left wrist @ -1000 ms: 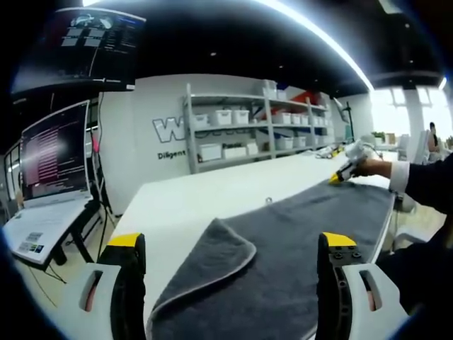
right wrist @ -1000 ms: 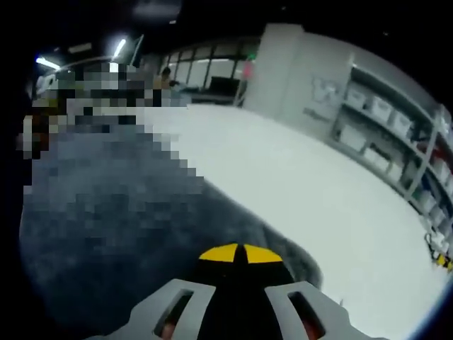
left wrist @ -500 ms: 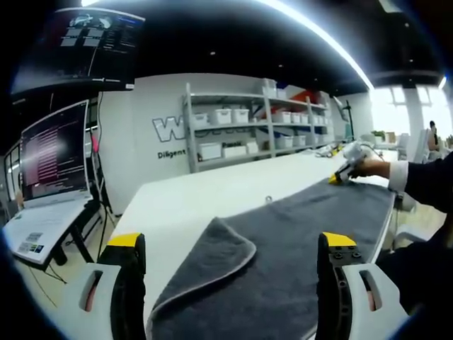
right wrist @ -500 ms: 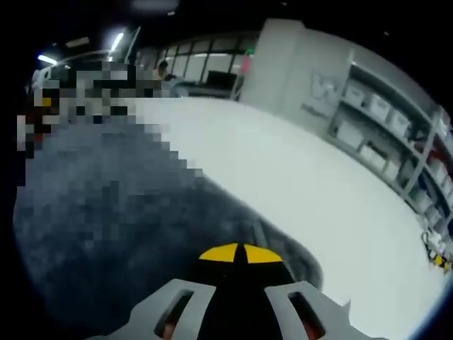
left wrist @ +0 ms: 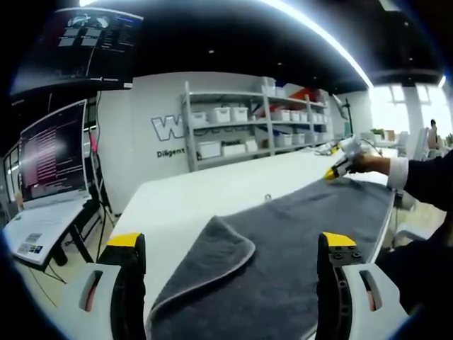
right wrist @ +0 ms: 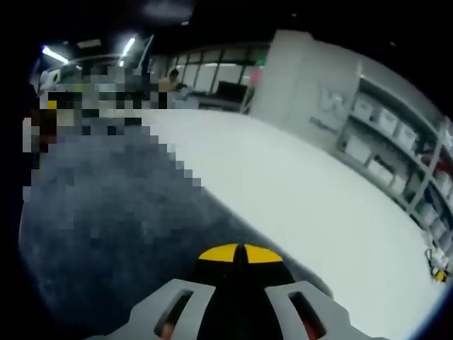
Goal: Open the folded towel by lifting each exposed corner and separating the folded layers until the towel lies flat within the target outline without major curled edges
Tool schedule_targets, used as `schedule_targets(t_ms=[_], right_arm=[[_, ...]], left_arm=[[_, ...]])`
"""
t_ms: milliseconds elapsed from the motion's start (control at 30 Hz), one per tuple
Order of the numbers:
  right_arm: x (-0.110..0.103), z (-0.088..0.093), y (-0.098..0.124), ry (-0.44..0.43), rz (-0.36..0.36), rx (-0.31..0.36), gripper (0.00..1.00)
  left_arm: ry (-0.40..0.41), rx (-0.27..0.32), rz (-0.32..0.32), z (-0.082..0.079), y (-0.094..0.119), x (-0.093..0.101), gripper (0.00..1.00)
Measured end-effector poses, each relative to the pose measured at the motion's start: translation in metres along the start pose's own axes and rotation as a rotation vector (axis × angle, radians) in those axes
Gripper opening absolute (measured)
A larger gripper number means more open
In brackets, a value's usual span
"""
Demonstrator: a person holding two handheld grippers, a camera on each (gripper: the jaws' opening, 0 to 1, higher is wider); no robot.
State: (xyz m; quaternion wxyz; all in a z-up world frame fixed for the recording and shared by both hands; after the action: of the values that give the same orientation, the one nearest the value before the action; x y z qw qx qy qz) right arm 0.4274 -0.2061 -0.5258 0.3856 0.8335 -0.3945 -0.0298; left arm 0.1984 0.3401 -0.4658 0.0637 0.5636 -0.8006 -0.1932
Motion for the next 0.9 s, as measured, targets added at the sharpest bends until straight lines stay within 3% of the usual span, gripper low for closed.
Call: schedule_targets(t_ms=[200,433,667,900], right_arm=[[-0.006,-0.010,-0.011,0.006,-0.037,0.004,0.00],[-0.022,-0.019,-0.023,-0.004,-0.127,0.000,0.00],[-0.030,-0.019,-0.034,0.034,-0.127,-0.055,0.00],[-0.033,-0.018,-0.037,0.041,-0.104,-0.050,0.00]], left_arm=[[0.000,0.003,0.001,0.000,0.002,-0.001,0.99],[0.009,0.004,-0.004,0.001,0.004,-0.005,0.99],[-0.021,-0.021,-0.006,0.003,0.001,-0.003,1.00],[-0.017,-0.017,-0.007,0.003,0.002,-0.004,1.00]])
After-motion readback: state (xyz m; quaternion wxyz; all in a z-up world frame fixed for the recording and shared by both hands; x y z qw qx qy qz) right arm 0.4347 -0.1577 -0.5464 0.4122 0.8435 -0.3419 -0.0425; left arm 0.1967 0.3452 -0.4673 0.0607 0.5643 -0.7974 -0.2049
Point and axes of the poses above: the point that each gripper's makers call its tool centre point, and the gripper's own axes: y roughly backward along the fingers, x roughly to its right, z roughly out of its underside, the point moved 10 cm from there along y, roughly backward along the fingers, and after that the axes turned 13 degrees about -x, right-handed, at the moved point
